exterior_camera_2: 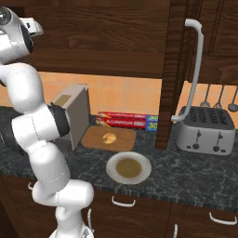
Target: From the different types of pastries on the counter, select a croissant and place it on the cutting board. Then retrieve a jar of jam from the cabinet and place it alongside the croissant on the cutting board.
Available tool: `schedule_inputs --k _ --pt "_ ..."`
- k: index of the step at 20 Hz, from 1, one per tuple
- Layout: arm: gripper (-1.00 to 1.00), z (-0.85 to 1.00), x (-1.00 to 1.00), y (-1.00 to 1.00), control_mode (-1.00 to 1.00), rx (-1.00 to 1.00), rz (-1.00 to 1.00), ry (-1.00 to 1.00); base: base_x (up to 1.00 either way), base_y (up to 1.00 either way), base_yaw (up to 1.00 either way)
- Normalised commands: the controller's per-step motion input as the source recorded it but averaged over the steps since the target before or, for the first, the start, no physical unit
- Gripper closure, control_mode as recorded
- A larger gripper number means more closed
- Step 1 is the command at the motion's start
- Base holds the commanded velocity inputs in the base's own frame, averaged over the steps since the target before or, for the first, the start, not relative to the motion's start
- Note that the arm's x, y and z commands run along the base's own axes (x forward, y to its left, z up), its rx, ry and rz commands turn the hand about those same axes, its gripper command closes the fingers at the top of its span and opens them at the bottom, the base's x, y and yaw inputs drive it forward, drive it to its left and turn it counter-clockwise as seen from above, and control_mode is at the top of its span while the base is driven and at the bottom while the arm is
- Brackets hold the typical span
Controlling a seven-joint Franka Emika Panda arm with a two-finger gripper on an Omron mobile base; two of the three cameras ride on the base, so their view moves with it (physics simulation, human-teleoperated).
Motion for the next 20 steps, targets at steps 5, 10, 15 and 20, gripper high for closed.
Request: schedule_inputs --k 5,10,15,20 --pt "1.00 0.25 -1.00 -0.92 -1.00 0.19 0.13 -0.35 0.00 0.00 0.00" --pt "1.00 0.02 -1.00 -1.00 -1.00 0.28 0.15 -0.22 0.00 0.00 0.00" --pt "1.00 -0.05 -1.00 -0.98 -1.00 0.22 0.08 -0.16 0.00 0.00 0.00" --pt "1.00 0.15 -1.00 -0.59 -1.00 0.14 0.00 -0.04 0.00 0.00 0.00"
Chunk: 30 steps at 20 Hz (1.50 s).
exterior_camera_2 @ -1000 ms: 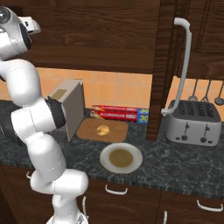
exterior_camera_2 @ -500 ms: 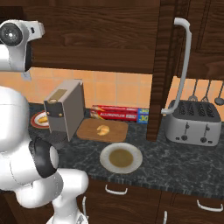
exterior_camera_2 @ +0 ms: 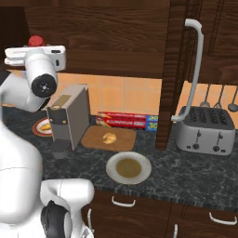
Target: From the different types of pastries on the counter, select a croissant and place it on the cutting board. Then retrieve a jar of jam from the cabinet and place it alongside the croissant on the cutting board.
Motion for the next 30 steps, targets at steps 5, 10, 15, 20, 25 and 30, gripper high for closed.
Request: schedule_inputs --k 5,10,15,20,25,30 --pt "1.00 0.77 -1.00 -0.26 -1.00 0.01 0.00 0.14 0.00 0.00 0.00" --pt "1.00 0.49 -0.81 -0.16 -1.00 0.00 -0.03 0.09 0.00 0.00 0.00" --pt "1.00 -0.80 -0.57 -0.43 -1.00 0.01 0.00 0.01 0.00 0.00 0.00" --pt "1.00 -1.00 -0.84 -0.51 -1.00 0.00 0.00 0.00 0.00 0.00 0.00" --pt "1.00 -0.51 -0.56 -0.30 -1.00 0.00 0.00 0.00 0.00 0.00 0.00" --pt "1.00 -0.60 -0.01 -0.27 -1.00 -0.09 -0.36 0.07 0.00 0.00 0.00"
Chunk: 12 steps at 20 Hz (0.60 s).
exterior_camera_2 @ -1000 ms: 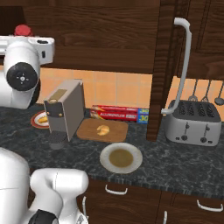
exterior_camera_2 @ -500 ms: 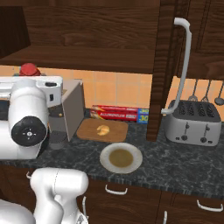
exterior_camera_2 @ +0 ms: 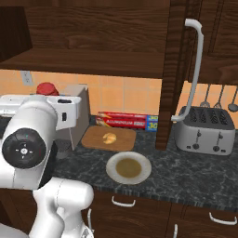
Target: From the different types of pastries on the counter, select a croissant and place it on the cutting board. Then retrieve a jar of jam from the cabinet and place it alongside the croissant on the cutting board.
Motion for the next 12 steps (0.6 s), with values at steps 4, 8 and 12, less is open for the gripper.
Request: schedule_inputs --k 4,8,12 --pt "1.00 -0.84 -0.21 -0.06 -1.00 -0.14 -0.39 0.00 0.00 0.00 0.00" --pt "1.00 -0.99 -0.50 -0.14 -1.00 -0.16 -0.62 0.03 0.00 0.00 0.00" --pt "1.00 -0.48 -0.20 -0.26 -1.00 -0.02 -0.14 0.01 0.00 0.00 0.00"
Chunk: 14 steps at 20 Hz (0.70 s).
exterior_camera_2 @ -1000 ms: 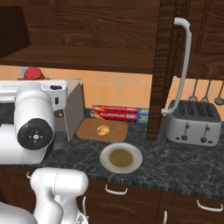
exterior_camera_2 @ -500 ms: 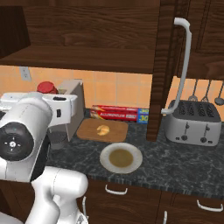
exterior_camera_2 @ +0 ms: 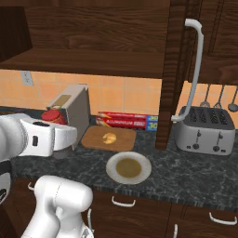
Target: From the different types of pastries on the counter, select a croissant and place it on the cutting board. Then retrieve a jar of jam from the cabinet and place it alongside the croissant on the cutting board.
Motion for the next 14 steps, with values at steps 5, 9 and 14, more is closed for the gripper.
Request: schedule_inputs --k 5,9,14 --pt "1.00 -1.00 0.27 -0.30 -1.00 -0.12 -0.18 -0.18 0.00 0.00 0.00" --pt "1.00 -0.87 0.37 -0.26 -1.00 -0.06 -0.10 -0.17 0.00 0.00 0.00" --pt "1.00 -0.70 0.38 -0.07 -1.00 -0.01 0.00 -0.11 0.00 0.00 0.00"
